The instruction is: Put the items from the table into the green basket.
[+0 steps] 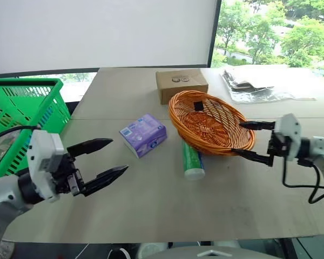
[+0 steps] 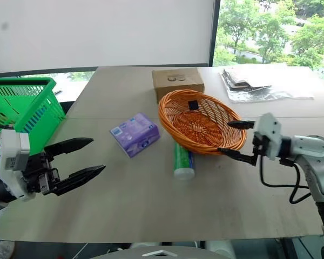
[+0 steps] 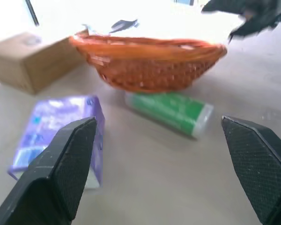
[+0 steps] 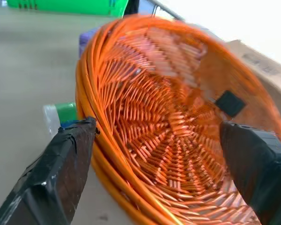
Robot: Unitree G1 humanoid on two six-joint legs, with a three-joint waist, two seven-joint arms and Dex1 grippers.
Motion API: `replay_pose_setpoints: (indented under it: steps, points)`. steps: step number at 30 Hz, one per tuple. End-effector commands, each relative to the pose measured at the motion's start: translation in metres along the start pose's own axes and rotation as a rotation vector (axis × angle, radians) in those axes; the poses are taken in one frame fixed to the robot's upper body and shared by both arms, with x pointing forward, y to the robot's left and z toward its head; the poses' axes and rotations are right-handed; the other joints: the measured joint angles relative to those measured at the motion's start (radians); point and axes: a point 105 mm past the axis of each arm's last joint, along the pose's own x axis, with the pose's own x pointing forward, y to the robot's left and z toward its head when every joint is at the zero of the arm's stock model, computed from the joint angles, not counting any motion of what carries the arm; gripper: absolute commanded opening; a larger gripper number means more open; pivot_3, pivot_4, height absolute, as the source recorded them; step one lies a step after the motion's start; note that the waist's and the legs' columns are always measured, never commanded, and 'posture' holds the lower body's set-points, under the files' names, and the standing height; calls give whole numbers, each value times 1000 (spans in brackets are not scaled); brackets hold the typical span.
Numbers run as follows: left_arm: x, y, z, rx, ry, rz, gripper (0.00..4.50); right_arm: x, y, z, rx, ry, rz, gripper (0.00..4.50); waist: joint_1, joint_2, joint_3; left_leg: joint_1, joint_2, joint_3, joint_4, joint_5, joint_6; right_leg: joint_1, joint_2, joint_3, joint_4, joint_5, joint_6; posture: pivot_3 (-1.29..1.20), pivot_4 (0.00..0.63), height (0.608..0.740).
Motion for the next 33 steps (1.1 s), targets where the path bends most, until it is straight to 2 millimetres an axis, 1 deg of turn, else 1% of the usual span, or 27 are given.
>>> replay_pose_setpoints:
  steps: [1,6,9,12,14,16,18,19,21,22,24,26,28,29,31,32,33]
  points:
    - [-8,-5,19,66,-26,26,4370,13,0,7,-3,22,33,4500,9,-2,-1,0,0,0,0,0,0,0,0,0,-1,0,0,294,13,740]
    - [-9,-11,22,83,-11,44,4370,19,12,6,32,62,147,4500,44,-3,-1,-1,0,-2,0,0,0,0,0,-1,-1,0,0,327,11,740]
    - [-8,-12,22,80,-11,61,4370,20,12,17,77,29,163,4500,60,-3,-1,-1,0,-2,0,0,0,0,0,-2,0,-2,3,327,11,740]
    - [-5,-13,20,70,-10,62,4370,19,14,28,113,4,189,4500,65,-3,-2,0,0,-2,1,0,0,0,0,-2,1,-2,3,332,12,740]
    - [-3,-13,20,67,-15,58,4370,19,17,23,96,43,198,4500,67,-4,-2,0,0,-3,1,0,0,0,1,-3,1,-2,3,332,12,740]
    - [-1,-14,22,68,-21,46,4370,20,18,9,40,118,179,4500,71,-4,-2,0,0,-4,0,0,0,0,1,-4,0,-2,3,332,12,740]
    - [2,-15,25,70,-32,31,4370,25,8,-1,-6,167,98,4500,75,-5,-3,-1,0,-3,0,0,0,0,0,-4,0,-2,3,332,12,740]
    - [3,-14,26,74,-31,26,4370,27,1,-5,-18,181,49,4500,76,-5,-3,-1,0,-3,0,0,0,0,0,-4,-1,-2,3,310,17,740]
    - [4,-12,27,81,-27,24,4370,30,-8,-8,-36,188,-5,4500,75,-5,-3,-1,0,-3,0,0,0,0,0,-3,0,-2,3,310,17,740]
    - [5,-11,27,81,-26,24,4463,31,-9,-8,-45,187,-7,4239,74,-5,-3,-1,0,-2,1,0,0,0,1,-3,0,-2,3,310,17,740]
    - [7,-11,30,77,-46,10,4500,30,0,-10,-46,195,46,3644,73,-4,-3,0,0,-1,1,0,0,0,1,-2,0,-2,3,292,18,740]
    - [9,-12,31,78,-48,-7,4500,30,2,-11,-45,198,46,2682,72,-5,-3,-1,0,-2,1,0,0,0,1,-2,0,-1,2,292,18,740]
    - [10,-12,30,79,-43,-15,4500,30,1,-11,-49,194,38,1906,71,-5,-3,-1,0,-2,0,0,0,0,1,-2,0,0,0,285,16,740]
    - [11,-13,30,79,-42,-18,4500,30,1,-11,-52,193,35,1354,71,-5,-3,-1,0,-2,0,0,0,0,1,-2,0,0,0,279,15,740]
    - [12,-13,30,77,-40,-27,4500,28,-3,-10,-63,187,10,607,71,-5,-4,-1,0,-2,0,0,0,0,1,-3,0,0,0,279,15,740]
    - [12,-13,30,78,-36,-33,4500,28,-6,-8,-73,179,-10,469,70,-6,-5,0,-1,-2,0,0,0,0,1,-2,0,0,0,270,18,740]
    - [13,-13,29,81,-32,-39,4500,28,-13,-6,-90,161,-52,467,70,-8,-5,0,0,-3,0,0,0,1,1,-3,0,0,0,270,18,740]
